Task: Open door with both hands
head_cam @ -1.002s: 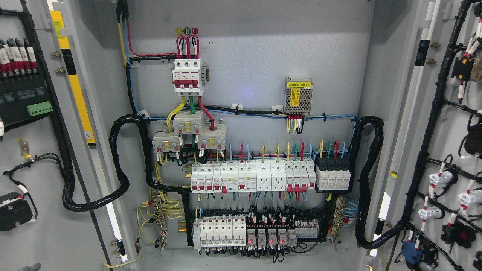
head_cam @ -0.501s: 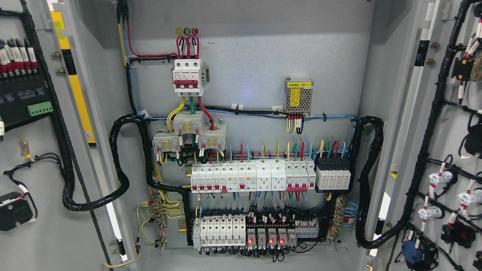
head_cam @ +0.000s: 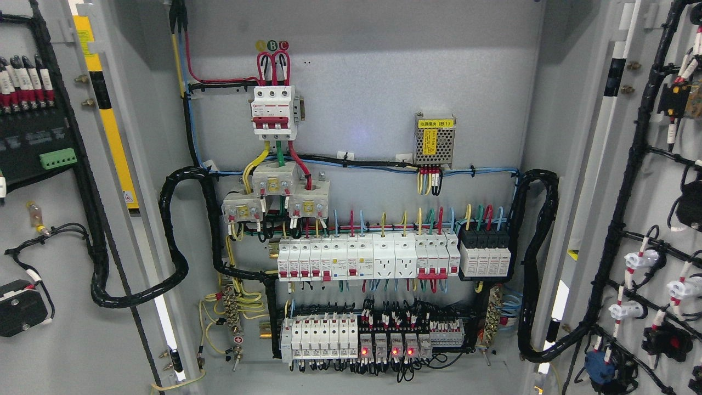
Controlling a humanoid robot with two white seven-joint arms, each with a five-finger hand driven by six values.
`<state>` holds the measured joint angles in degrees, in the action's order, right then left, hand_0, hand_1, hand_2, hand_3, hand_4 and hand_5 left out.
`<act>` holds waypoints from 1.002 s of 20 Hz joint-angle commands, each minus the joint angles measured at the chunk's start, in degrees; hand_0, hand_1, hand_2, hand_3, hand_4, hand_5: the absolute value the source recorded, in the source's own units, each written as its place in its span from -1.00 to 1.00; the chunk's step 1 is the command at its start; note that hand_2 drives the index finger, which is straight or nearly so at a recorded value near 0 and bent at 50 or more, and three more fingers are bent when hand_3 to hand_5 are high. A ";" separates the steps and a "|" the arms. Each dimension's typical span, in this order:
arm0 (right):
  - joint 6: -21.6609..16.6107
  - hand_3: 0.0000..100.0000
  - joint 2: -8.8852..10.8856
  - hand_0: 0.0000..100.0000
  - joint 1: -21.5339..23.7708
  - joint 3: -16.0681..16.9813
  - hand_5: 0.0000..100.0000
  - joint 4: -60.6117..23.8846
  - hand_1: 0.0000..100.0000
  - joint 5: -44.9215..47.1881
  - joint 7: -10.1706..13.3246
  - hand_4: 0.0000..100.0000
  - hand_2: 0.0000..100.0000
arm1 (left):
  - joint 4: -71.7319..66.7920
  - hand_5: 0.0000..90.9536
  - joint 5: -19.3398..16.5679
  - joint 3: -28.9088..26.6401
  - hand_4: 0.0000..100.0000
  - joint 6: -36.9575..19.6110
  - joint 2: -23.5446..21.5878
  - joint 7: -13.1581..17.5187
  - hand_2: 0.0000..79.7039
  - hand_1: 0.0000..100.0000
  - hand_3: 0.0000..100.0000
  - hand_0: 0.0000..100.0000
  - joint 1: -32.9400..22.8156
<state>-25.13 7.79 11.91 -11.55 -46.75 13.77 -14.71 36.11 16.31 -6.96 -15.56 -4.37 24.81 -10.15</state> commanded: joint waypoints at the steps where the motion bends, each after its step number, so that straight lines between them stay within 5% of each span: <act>1: 3.66 -1.00 -4.72 -0.60 -5.32 -2.77 -1.00 41.13 -0.76 -6.39 0.47 -1.00 -1.00 | -34.53 -1.00 -4.44 6.95 -1.00 1.06 4.02 -1.25 -1.00 -1.00 -1.00 -1.00 2.50; 3: 9.54 -1.00 -4.54 -0.60 -5.85 -2.86 -1.00 41.13 -0.76 -6.65 3.26 -1.00 -1.00 | -35.14 -1.00 -4.53 7.84 -1.00 1.06 3.84 -4.23 -1.00 -1.00 -1.00 -1.00 2.50; 5: 16.22 -1.00 -4.54 -0.60 -5.94 -2.69 -1.00 40.95 -0.76 -7.88 6.78 -1.00 -1.00 | -35.14 -1.00 -4.53 7.84 -1.00 1.15 3.58 -10.80 -1.00 -1.00 -1.00 -1.00 2.50; 8: 22.73 -1.00 -4.71 -0.60 -5.94 -2.42 -1.00 41.13 -0.76 -10.16 8.64 -1.00 -1.00 | -35.14 -1.00 -4.62 7.93 -1.00 1.24 3.49 -18.73 -1.00 -1.00 -1.00 -1.00 2.50; 13: 30.13 -1.00 -4.72 -0.60 -6.02 1.79 -1.00 41.22 -0.76 -14.64 10.39 -1.00 -1.00 | -35.14 -1.00 -4.62 13.01 -1.00 1.15 2.79 -18.75 -1.00 -1.00 -1.00 -1.00 2.50; 20: 32.69 -1.00 -3.92 -0.60 -7.08 5.57 -1.00 40.95 -0.76 -14.92 11.89 -1.00 -1.00 | -35.06 -1.00 -4.53 15.57 -1.00 1.06 2.79 -18.75 -1.00 -1.00 -1.00 -1.00 2.68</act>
<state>6.87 4.14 5.71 -10.22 -12.45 0.94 -3.06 5.90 11.84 3.26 -14.34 -0.71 6.12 -7.69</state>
